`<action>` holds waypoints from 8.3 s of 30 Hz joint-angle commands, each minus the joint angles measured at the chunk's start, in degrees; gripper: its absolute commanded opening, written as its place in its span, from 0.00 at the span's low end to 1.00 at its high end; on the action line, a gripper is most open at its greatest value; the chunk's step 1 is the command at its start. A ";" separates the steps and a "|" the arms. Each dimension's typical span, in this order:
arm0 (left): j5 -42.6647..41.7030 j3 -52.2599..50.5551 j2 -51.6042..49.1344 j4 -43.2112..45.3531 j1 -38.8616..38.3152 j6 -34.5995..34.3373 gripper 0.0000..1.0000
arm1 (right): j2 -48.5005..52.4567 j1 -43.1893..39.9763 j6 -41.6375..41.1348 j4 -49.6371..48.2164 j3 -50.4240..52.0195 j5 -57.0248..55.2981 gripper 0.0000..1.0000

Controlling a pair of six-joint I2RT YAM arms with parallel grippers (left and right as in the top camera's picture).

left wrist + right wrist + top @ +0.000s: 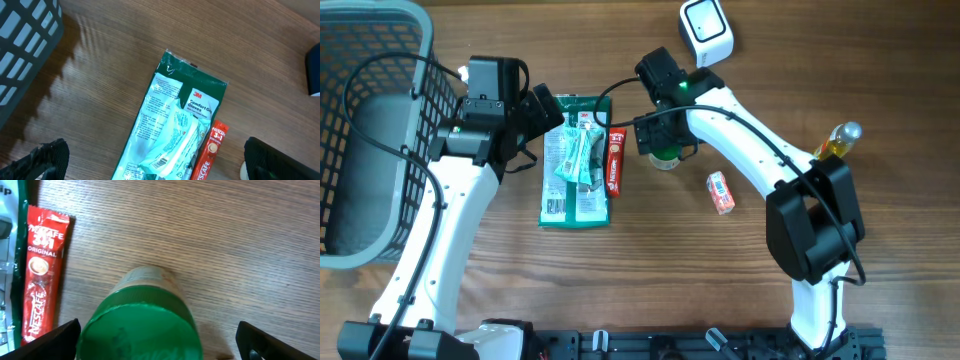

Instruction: Scan the item barcode

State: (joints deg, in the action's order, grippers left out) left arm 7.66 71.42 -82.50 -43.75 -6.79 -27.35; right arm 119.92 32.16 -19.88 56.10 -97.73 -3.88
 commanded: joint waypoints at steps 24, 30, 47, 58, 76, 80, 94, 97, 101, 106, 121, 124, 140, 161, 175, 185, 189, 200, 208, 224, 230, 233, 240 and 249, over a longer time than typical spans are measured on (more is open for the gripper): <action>0.37 0.72 0.22 -0.02 0.20 0.07 1.00 | 3.48 0.07 0.42 -7.80 6.36 2.47 0.82; 0.37 0.72 0.22 -0.02 0.20 0.07 1.00 | 3.48 0.07 0.35 -7.85 6.36 2.45 0.65; 0.37 0.72 0.22 -0.02 0.20 0.07 1.00 | -14.32 -6.14 -1.16 15.39 2.19 24.22 0.35; 0.37 0.72 0.22 -0.04 0.20 0.09 1.00 | -14.29 -6.10 -13.75 30.82 2.54 45.13 0.18; 0.37 0.72 0.22 -0.02 0.20 0.07 1.00 | -14.29 -6.10 -19.71 31.93 2.54 51.82 0.13; 0.37 0.72 0.22 -0.04 0.20 0.07 1.00 | -14.29 -6.10 -19.74 25.94 2.54 45.09 0.13; 0.37 0.72 0.22 -0.04 0.20 0.07 1.00 | -14.29 -6.56 -7.17 5.25 0.72 15.78 0.13; 0.37 0.70 0.22 -0.02 0.20 0.07 1.00 | -14.29 -8.22 -5.33 10.27 -6.54 13.77 0.13; 0.37 0.72 0.22 -0.04 0.20 0.09 1.00 | -14.29 -10.08 1.18 9.64 -12.83 9.49 0.16; 0.37 0.72 0.22 -0.04 0.20 0.09 1.00 | -11.34 -10.08 7.37 -0.48 -12.11 -2.93 0.17; 0.37 0.72 0.22 -0.02 0.20 0.07 1.00 | 7.23 -12.90 14.36 -30.93 -12.11 -15.34 0.27; 0.37 0.70 0.22 -0.04 0.20 0.07 1.00 | 9.49 -13.92 14.32 -35.41 -12.11 -14.36 0.21; 0.37 0.72 0.22 -0.04 0.20 0.07 1.00 | 13.81 -17.84 13.84 -55.39 -12.11 -4.79 0.16; 0.37 0.72 0.22 -0.02 0.20 0.09 1.00 | 15.85 -18.95 15.21 -62.75 -12.09 4.26 0.08; 0.37 0.70 0.22 -0.02 0.20 0.07 1.00 | -18.47 -19.43 10.14 -12.07 -12.09 8.48 0.13; 0.37 0.72 0.22 -0.02 0.20 0.07 1.00 | -28.33 -21.14 7.65 23.10 -12.07 8.31 0.13; 0.37 0.72 0.22 -0.02 0.20 0.07 1.00 | -29.03 -21.14 5.20 29.27 -9.55 5.88 0.12; 0.37 0.72 0.22 -0.04 0.20 0.07 1.00 | -29.81 -21.16 -0.96 19.58 16.11 0.48 0.13; 0.37 0.72 0.22 -0.02 0.20 0.09 1.00 | -29.70 -21.22 -1.09 -1.36 34.77 -5.95 0.25; 0.37 0.72 0.22 -0.02 0.20 0.09 1.00 | -29.38 -21.27 1.92 -17.07 45.75 -9.81 0.49; 0.37 0.72 0.22 -0.04 0.20 0.07 1.00 | -29.38 -21.27 1.92 -17.55 45.72 -9.81 0.84; 0.37 0.72 0.22 -0.02 0.20 0.09 1.00 | -29.40 -21.27 3.63 -18.60 45.20 -9.81 0.83; 0.37 0.72 0.22 -0.04 0.20 0.07 1.00 | -30.16 -21.27 6.78 -9.40 26.67 -8.70 0.79; 0.37 0.70 0.22 -0.02 0.20 0.07 1.00 | -30.14 -19.82 7.67 2.32 20.39 17.11 0.39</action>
State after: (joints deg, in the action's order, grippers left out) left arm 7.66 71.42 -82.50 -43.75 -6.79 -27.35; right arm 89.89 11.31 -12.34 57.56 -79.81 6.72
